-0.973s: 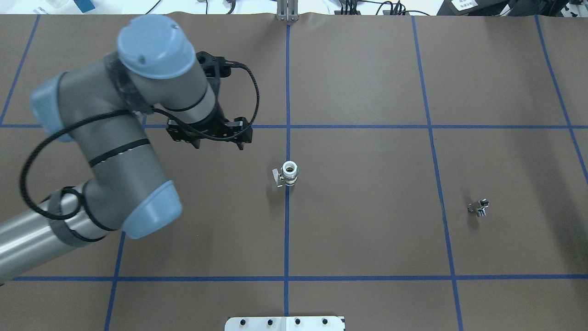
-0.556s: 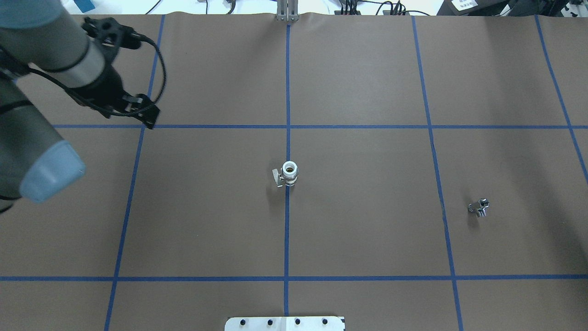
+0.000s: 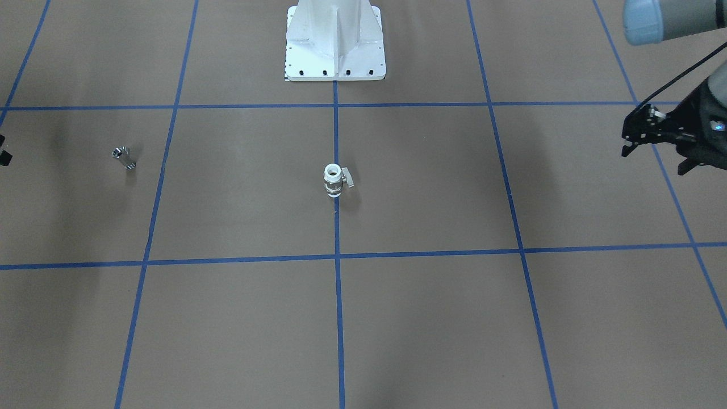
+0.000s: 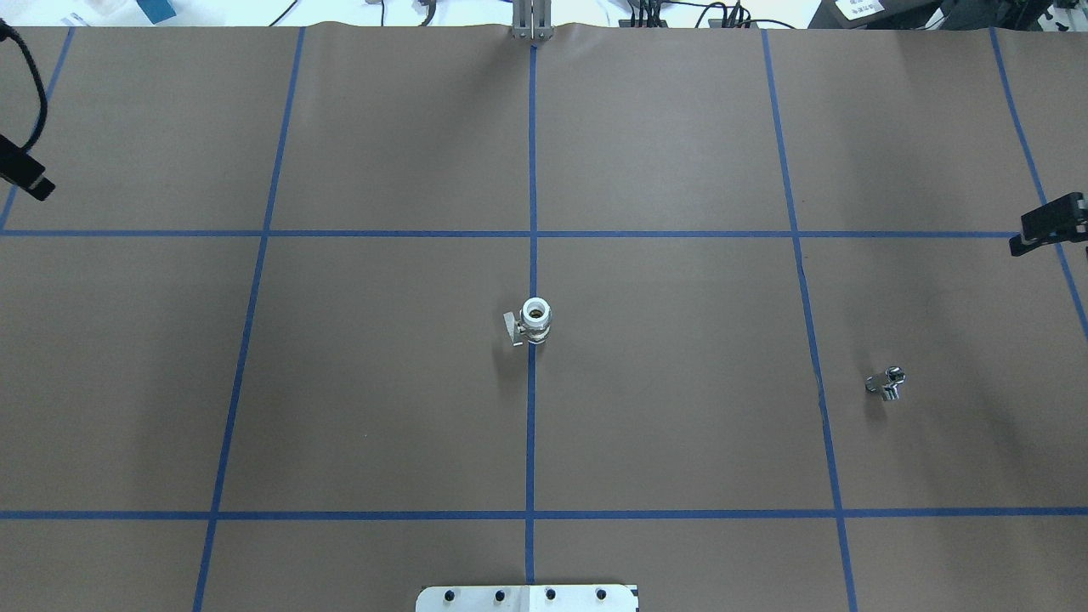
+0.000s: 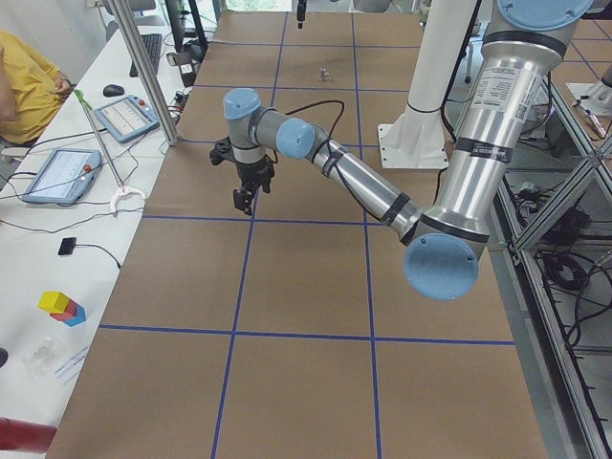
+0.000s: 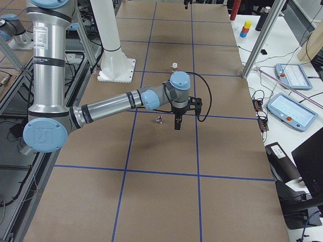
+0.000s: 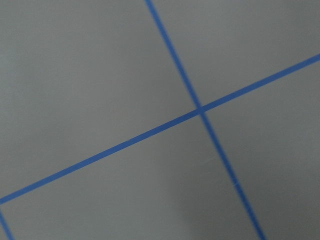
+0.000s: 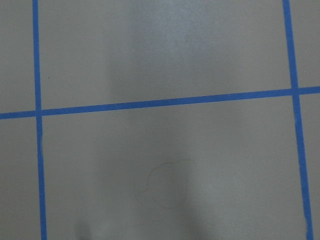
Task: Assemble PPR valve and pipe with both arms
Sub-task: 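Lower the right gripper onto the silver pipe fitting and grasp it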
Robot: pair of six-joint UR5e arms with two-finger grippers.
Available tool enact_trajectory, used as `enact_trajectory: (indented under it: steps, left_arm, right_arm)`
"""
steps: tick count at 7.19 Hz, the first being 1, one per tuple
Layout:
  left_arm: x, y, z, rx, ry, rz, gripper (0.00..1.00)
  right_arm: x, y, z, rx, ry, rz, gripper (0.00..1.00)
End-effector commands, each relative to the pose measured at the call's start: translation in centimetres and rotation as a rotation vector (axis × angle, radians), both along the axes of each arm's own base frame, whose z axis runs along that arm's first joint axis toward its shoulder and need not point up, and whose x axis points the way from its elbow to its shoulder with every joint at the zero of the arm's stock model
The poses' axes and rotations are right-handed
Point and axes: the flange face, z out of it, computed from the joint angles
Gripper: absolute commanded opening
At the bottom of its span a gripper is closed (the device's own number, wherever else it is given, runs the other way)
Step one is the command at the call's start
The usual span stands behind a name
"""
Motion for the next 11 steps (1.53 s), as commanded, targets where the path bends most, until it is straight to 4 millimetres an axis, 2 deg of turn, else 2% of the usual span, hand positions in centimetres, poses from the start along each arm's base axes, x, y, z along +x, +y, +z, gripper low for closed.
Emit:
enact_trajectory:
  steps: [1,3,5,9,10,11]
  left_arm:
    - [-1.4,0.4,1.3,-0.001,-0.002,0.002,0.99]
    - [-1.3,0.4,1.4,-0.006,-0.002,0.002,0.99]
    - [-1.0,0.3,1.5,-0.011,-0.003,0.005,0.99]
    - [-1.1,0.4,1.2,-0.006,0.003,0.003,0.99]
    - [-1.1,0.5,1.1,-0.005,0.005,0.004,0.99]
    - [-1.1,0.5,1.2,-0.008,0.004,0.004,0.99]
  right_arm:
    - [-7.8,2.0,-0.4,0.032,0.038,-0.015,1.00]
    - [-12.5,3.9,-0.8,0.018,0.028,-0.020,1.00]
    - [-15.2,5.4,-0.5,0.017,0.054,-0.045,1.00]
    - [-16.7,8.3,1.0,0.012,0.036,-0.023,0.97]
    - [-17.1,8.8,1.4,0.022,0.054,-0.028,0.95]
    - [-17.4,9.1,1.6,0.021,0.056,-0.035,0.87]
